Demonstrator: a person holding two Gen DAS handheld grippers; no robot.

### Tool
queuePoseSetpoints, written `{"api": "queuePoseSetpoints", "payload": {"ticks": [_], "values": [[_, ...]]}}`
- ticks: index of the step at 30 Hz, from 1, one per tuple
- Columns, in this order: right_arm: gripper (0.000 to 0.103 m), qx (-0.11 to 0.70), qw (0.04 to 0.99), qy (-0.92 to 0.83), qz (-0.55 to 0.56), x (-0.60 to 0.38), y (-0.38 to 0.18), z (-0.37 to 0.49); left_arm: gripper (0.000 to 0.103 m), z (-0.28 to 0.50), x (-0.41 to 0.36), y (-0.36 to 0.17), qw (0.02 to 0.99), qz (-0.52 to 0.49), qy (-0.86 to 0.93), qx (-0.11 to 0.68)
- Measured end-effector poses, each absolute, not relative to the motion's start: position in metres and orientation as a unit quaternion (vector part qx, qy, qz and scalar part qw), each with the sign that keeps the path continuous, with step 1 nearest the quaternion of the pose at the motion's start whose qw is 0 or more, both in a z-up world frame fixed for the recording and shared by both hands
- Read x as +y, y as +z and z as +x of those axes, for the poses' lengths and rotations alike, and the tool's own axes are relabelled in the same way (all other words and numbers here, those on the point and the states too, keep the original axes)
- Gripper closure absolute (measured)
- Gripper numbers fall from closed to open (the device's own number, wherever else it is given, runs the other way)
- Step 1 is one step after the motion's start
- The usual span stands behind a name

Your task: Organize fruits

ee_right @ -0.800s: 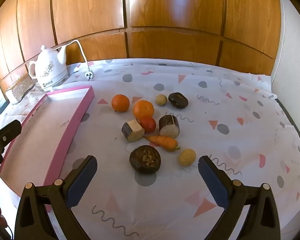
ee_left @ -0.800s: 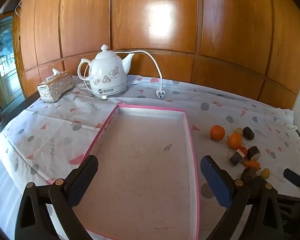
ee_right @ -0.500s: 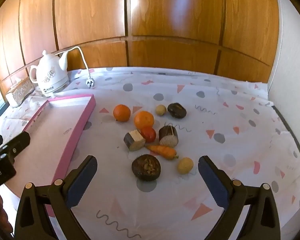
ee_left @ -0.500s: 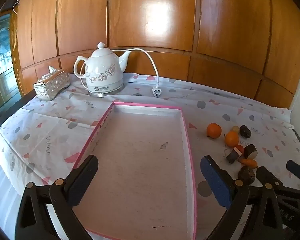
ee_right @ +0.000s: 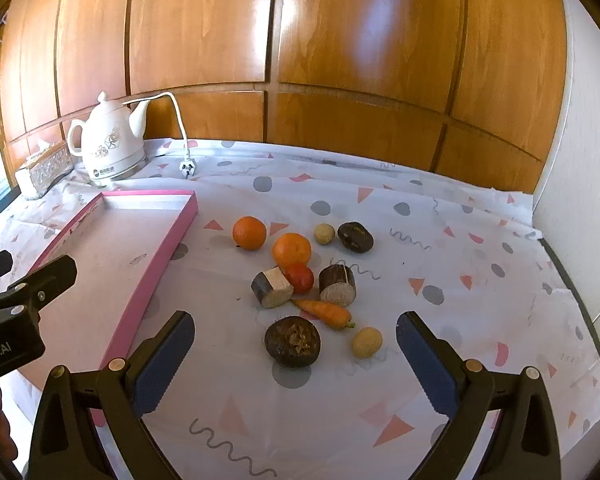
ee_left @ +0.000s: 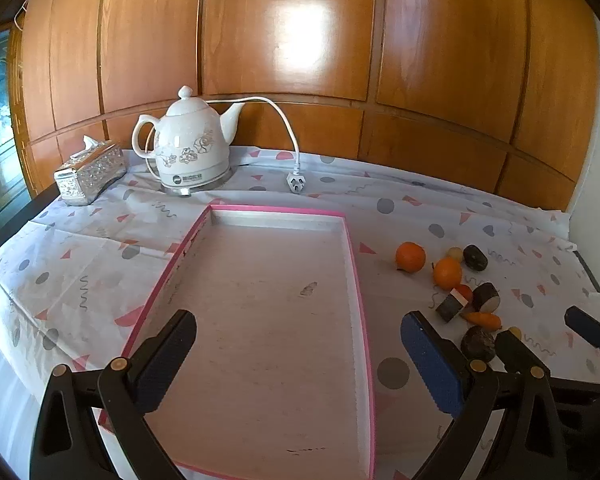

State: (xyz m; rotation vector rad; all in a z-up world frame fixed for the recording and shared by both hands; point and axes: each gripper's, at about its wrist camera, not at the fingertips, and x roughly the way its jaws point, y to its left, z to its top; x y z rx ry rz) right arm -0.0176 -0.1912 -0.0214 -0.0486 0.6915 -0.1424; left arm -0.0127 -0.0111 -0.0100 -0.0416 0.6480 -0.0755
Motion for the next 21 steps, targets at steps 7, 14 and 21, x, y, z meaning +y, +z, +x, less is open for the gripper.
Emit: {"api": "queuePoseSetpoints", "payload": {"ticks": [7, 14, 21], "values": [[0.001, 0.331, 0.941, -0.075, -0.021, -0.194, -0.018, -0.019, 0.000, -0.006, -0.008, -0.004, 0.945, -0.024, -0.051, 0.322], [0.001, 0.340, 0.937, -0.076, -0.015, -0.198, -0.023, -0.020, 0.000, -0.006, -0.012, -0.007, 0.942, -0.019, -0.058, 0.331], [0.001, 0.346, 0.935, -0.072, -0.013, -0.199, -0.026, -0.021, 0.000, -0.008, -0.020, -0.009, 0.940, 0.001, -0.056, 0.335]]}}
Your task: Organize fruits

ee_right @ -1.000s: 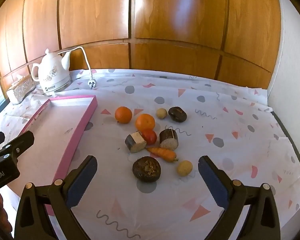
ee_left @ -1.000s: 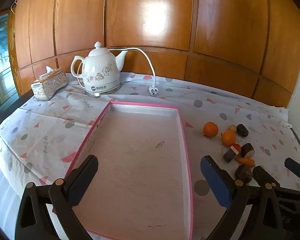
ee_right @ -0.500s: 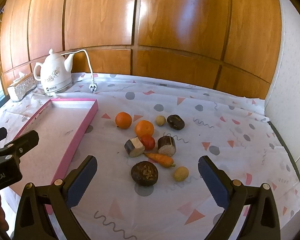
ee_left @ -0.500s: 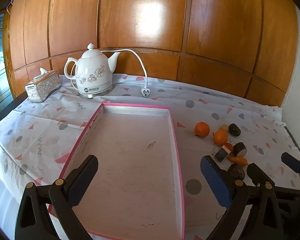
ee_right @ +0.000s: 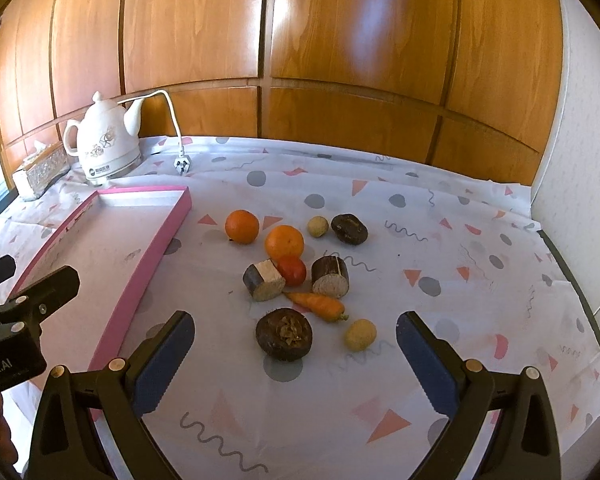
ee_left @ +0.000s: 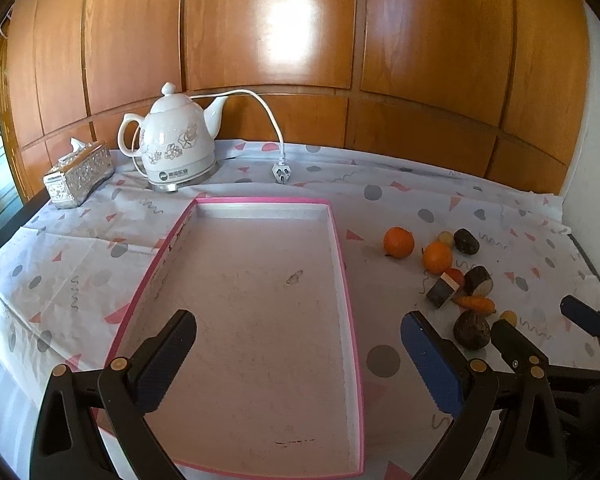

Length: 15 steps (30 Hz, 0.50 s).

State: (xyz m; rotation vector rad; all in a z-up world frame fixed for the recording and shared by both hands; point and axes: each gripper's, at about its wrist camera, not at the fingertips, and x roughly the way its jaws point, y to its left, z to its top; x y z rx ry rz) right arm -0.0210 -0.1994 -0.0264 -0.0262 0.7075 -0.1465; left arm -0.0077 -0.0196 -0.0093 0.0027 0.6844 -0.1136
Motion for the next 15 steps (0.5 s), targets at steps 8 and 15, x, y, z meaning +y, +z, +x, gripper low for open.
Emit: {"api": "queuePoseSetpoints", "payload": {"ticks": [8, 15], "values": [[0.001, 0.352, 0.933, -0.071, -0.012, -0.202, -0.027, -0.022, 0.000, -0.006, -0.020, -0.009, 0.939, 0.004, -0.061, 0.338], [0.001, 0.359, 0.931, -0.069, 0.000, -0.213, -0.030, -0.024, 0.000, -0.007, -0.027, -0.010, 0.939, 0.013, -0.068, 0.338]]}}
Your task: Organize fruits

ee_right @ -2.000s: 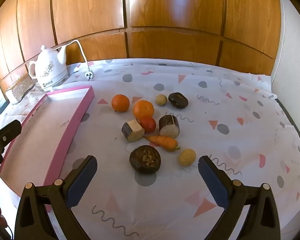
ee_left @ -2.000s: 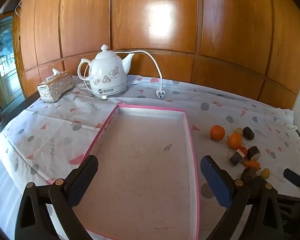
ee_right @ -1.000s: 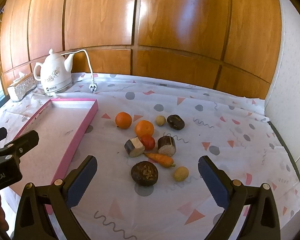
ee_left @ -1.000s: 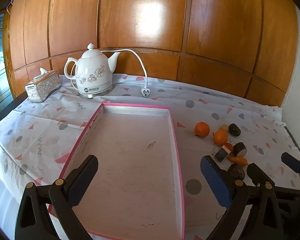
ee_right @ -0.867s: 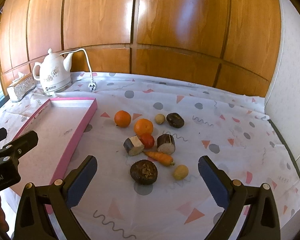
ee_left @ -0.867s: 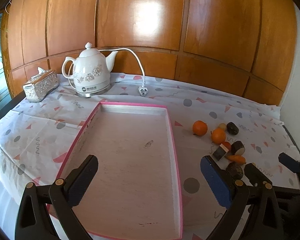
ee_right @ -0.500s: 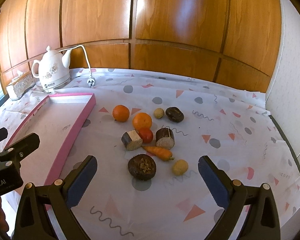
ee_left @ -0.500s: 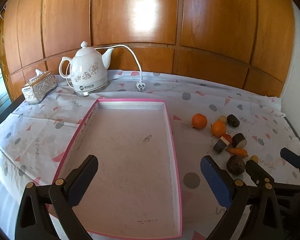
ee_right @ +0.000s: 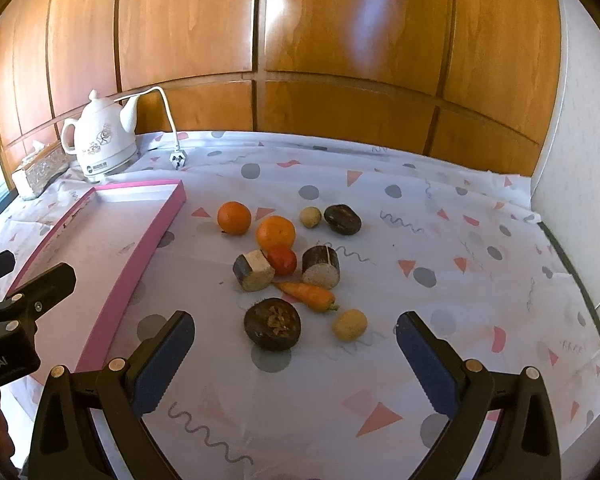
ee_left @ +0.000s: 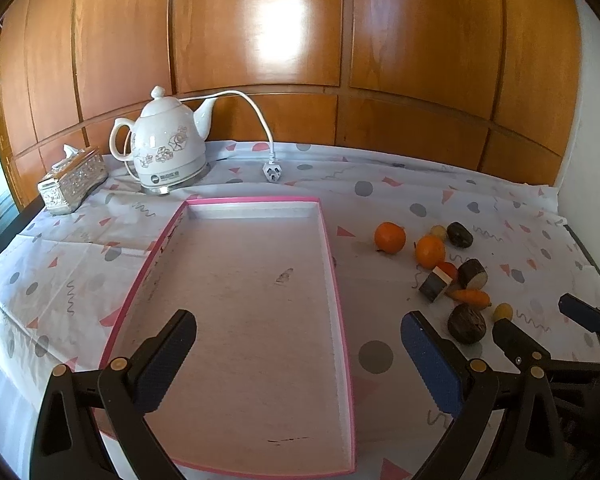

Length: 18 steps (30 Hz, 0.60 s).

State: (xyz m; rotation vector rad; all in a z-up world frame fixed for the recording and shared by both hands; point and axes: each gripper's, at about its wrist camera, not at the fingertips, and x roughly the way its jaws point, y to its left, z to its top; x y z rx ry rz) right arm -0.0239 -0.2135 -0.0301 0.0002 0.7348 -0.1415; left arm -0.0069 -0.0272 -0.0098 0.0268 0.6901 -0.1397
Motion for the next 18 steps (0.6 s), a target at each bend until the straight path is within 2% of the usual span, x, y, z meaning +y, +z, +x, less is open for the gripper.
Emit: {"api": "queuePoseSetpoints", "payload": {"ticks": [4, 6, 7, 9, 10, 11, 14, 18], "values": [[0.002, 0.367, 0.928, -0.068, 0.014, -0.225, -0.034, -0.024, 0.000, -0.008, -0.031, -0.011, 0.937, 0.017, -0.078, 0.340], [0.006, 0.372, 0.926, -0.060, 0.023, -0.233, -0.036, -0.025, 0.000, -0.008, -0.034, -0.013, 0.934, 0.016, -0.093, 0.344], [0.012, 0.374, 0.925, -0.056, 0.026, -0.235, -0.037, -0.024, 0.000, -0.007, -0.035, -0.014, 0.932, 0.012, -0.107, 0.347], [0.035, 0.386, 0.921, -0.040, 0.039, -0.246, -0.041, -0.023, 0.000, -0.007, -0.040, -0.018, 0.923, 0.006, -0.141, 0.359], [0.054, 0.393, 0.918, -0.034, 0.045, -0.250, -0.044, -0.022, 0.000, -0.007, -0.044, -0.020, 0.918, 0.009, -0.154, 0.366], [0.063, 0.404, 0.913, -0.024, 0.053, -0.258, -0.049, -0.021, 0.000, -0.007, -0.049, -0.022, 0.914, 0.015, -0.164, 0.371], [0.070, 0.416, 0.907, -0.010, 0.066, -0.271, -0.059, -0.024, 0.000, -0.005, -0.064, -0.024, 0.903, 0.022, -0.201, 0.379], [0.070, 0.426, 0.901, -0.003, 0.075, -0.280, -0.070, -0.023, 0.000, -0.008, -0.081, -0.027, 0.895, 0.050, -0.224, 0.383]]}}
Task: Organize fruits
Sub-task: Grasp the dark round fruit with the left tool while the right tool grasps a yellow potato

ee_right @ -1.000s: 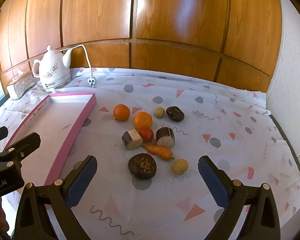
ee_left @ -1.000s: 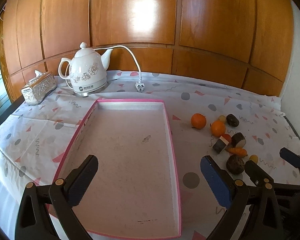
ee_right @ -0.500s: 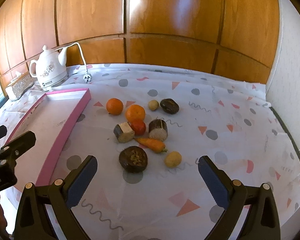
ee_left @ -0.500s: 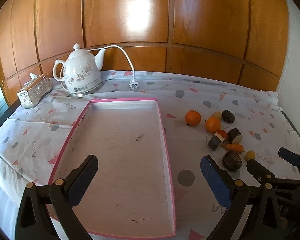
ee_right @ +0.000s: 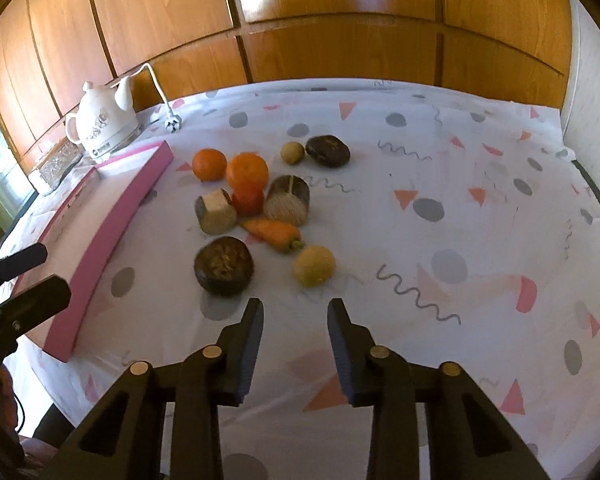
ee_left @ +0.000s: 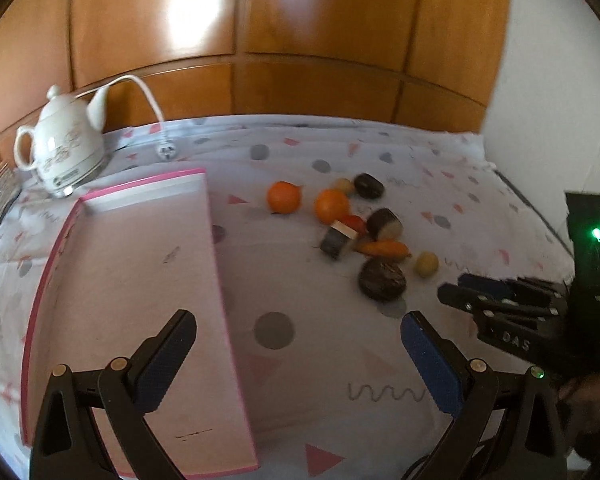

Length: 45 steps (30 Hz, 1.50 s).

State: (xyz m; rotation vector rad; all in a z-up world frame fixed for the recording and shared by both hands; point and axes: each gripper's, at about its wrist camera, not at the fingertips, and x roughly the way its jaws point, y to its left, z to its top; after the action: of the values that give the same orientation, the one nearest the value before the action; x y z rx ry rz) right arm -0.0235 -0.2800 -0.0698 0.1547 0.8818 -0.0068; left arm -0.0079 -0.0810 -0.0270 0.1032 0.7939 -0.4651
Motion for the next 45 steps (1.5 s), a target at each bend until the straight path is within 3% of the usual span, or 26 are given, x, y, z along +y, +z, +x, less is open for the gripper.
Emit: {"api": "queuePoseSetpoints", "payload": {"ticks": [11, 14, 16, 18, 20, 32, 35, 36, 45], "values": [[0.066, 0.428, 0.901, -0.001, 0.072, -0.294, -0.081, 0.007, 0.001, 0.004, -0.103, -0.033, 0.872, 0.079, -0.265, 0.405], [0.067, 0.435, 0.898, 0.003, 0.064, -0.294, -0.086, 0.017, 0.010, 0.011, -0.109, -0.033, 0.864, 0.062, -0.281, 0.414], [0.076, 0.430, 0.902, 0.000, 0.048, -0.293, -0.087, 0.017, 0.016, 0.017, -0.115, -0.036, 0.858, 0.062, -0.287, 0.422], [0.076, 0.426, 0.903, 0.002, 0.048, -0.294, -0.086, 0.014, 0.030, 0.022, -0.125, -0.040, 0.853, 0.067, -0.293, 0.428], [0.076, 0.426, 0.904, 0.001, 0.048, -0.297, -0.087, 0.013, 0.035, 0.027, -0.134, -0.045, 0.844, 0.066, -0.302, 0.439], [0.075, 0.422, 0.906, 0.008, 0.035, -0.303, -0.089, 0.007, 0.039, 0.048, -0.170, -0.072, 0.829, 0.068, -0.290, 0.473], [0.075, 0.416, 0.908, 0.011, 0.039, -0.304, -0.090, 0.006, 0.047, 0.051, -0.174, -0.076, 0.833, 0.074, -0.287, 0.467], [0.075, 0.415, 0.909, 0.011, 0.039, -0.304, -0.090, 0.006, 0.056, 0.052, -0.175, -0.076, 0.833, 0.074, -0.290, 0.465], [0.075, 0.415, 0.910, 0.003, 0.026, -0.300, -0.090, 0.006, 0.058, 0.046, -0.159, -0.067, 0.844, 0.062, -0.291, 0.447]]}}
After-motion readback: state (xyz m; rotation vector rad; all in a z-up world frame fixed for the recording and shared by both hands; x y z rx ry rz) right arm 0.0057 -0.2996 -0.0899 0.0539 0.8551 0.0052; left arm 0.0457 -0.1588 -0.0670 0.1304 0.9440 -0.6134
